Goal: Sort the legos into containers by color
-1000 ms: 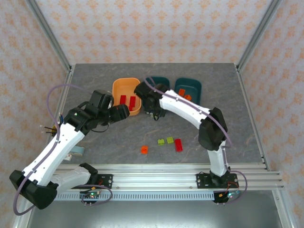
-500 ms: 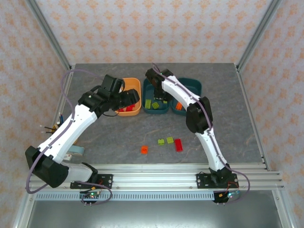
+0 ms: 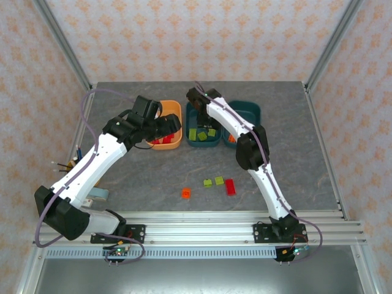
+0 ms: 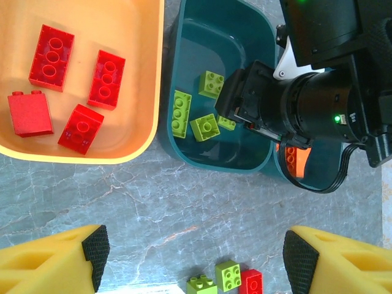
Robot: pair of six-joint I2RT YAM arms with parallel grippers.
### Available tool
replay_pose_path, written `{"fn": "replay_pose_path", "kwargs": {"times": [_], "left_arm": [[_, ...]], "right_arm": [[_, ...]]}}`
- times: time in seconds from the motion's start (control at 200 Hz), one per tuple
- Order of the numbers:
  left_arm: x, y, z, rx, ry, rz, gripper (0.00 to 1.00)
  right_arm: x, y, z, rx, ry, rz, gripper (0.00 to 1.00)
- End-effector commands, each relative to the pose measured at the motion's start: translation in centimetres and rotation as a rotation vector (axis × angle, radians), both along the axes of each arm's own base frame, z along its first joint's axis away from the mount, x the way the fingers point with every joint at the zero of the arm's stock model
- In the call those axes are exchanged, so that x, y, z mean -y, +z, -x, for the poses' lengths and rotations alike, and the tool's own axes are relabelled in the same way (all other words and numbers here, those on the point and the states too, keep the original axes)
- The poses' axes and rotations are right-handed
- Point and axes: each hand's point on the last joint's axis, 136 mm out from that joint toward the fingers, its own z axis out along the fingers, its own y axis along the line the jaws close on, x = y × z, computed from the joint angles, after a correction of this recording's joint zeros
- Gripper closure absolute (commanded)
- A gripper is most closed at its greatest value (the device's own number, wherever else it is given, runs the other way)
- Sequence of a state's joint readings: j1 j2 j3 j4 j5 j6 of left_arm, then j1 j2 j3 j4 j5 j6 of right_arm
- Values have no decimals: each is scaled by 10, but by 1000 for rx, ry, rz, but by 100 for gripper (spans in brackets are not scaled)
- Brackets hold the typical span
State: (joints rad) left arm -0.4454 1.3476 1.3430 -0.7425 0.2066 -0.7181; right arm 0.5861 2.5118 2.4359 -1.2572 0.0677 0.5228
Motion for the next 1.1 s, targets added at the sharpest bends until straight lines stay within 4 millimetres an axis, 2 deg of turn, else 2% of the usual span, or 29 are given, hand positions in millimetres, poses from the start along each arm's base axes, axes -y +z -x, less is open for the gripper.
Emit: {"fn": "replay_pose_path", "kwargs": {"times": [0.0,0.15,0.29,0.405,0.56,0.631,0.691,0.846,0.936,1.021,1.096], "left_arm": [[5,10,3,18,-12,19,22],[1,5,14,-7,-15,2,22],[-5,-5,30,-51,-13,-9,22],[-7,-18,46,-96,-38,-29,22],[-4,-37,67,-156,-95,-60,22],[3,-46,78,-185,-141,-75,22],[10,-57,89,-218,-188,-99,22],[20,-94,117,-305,-266,-185,22],[23,-104,125,-308,-260,-195,22],[28,-108,128,-304,-252,-183,22],[33,-109,129,-298,-253,-177,22]], "right_arm": [[-3,31,-1,41,-1,-34,41],[-10,86,-2,146,18,-108,40],[-8,138,10,240,43,-139,41],[-4,177,30,326,89,-166,42],[12,199,70,386,140,-207,42],[16,199,94,389,182,-248,42],[18,190,116,368,224,-293,41],[28,141,182,227,297,-353,40],[33,121,216,175,323,-394,37],[40,106,239,134,323,-397,36],[46,95,250,104,301,-390,36]]}}
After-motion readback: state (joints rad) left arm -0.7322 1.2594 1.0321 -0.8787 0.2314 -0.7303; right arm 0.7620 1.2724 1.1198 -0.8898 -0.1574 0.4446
